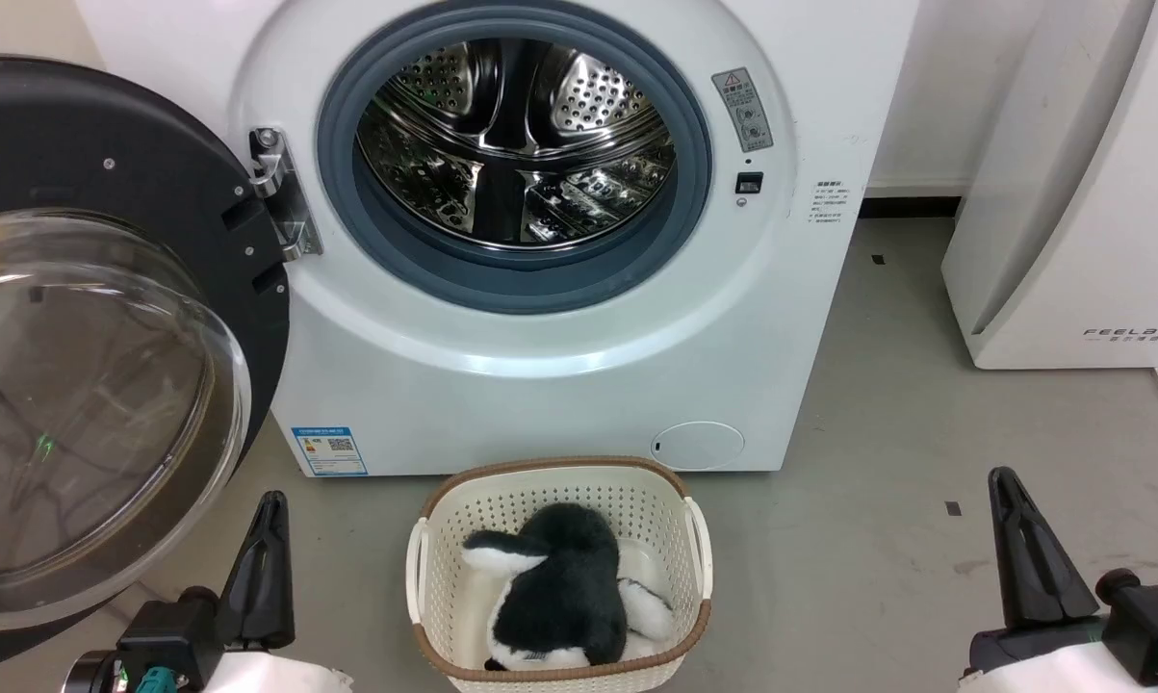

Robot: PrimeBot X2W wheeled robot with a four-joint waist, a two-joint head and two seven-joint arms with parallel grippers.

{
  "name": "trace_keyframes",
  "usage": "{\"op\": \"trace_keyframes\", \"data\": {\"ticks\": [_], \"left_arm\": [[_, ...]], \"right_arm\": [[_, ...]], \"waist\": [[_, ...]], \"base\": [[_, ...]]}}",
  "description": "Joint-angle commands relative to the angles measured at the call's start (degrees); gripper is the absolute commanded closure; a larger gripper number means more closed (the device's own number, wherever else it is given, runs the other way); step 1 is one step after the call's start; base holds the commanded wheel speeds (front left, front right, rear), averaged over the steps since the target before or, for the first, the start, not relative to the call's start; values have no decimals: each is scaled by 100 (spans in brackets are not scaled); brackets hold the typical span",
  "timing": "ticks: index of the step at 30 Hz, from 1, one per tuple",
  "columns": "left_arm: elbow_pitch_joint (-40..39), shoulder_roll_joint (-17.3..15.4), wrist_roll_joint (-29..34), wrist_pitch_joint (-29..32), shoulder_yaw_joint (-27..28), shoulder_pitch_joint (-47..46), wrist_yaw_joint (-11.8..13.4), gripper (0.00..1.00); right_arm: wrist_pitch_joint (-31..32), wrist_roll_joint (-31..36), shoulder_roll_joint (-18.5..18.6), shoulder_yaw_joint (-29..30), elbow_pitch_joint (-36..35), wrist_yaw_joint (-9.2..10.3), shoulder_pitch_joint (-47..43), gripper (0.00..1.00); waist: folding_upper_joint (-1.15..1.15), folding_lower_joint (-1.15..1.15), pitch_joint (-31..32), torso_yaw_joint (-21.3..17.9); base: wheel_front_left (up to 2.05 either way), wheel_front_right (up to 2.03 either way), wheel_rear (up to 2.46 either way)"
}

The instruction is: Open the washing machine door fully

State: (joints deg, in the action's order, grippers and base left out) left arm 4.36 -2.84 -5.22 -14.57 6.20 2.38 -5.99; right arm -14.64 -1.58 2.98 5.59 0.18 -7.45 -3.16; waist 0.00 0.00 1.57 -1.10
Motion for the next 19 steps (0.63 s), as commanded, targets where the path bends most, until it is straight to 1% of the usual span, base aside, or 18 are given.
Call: {"op": "trace_keyframes", "data": {"ticks": [1, 19], "left_arm": [[-16, 0, 20, 46, -21, -9, 23, 100], [-75, -1, 91, 245, -105, -41, 104, 100]], "right_arm": [[49, 6, 0, -18, -1, 0, 12, 100], [248, 27, -2, -94, -3, -1, 54, 100]], "waist": [[0, 0, -4, 3], [0, 0, -25, 18]], "base": [[0, 0, 0], [0, 0, 0]]}}
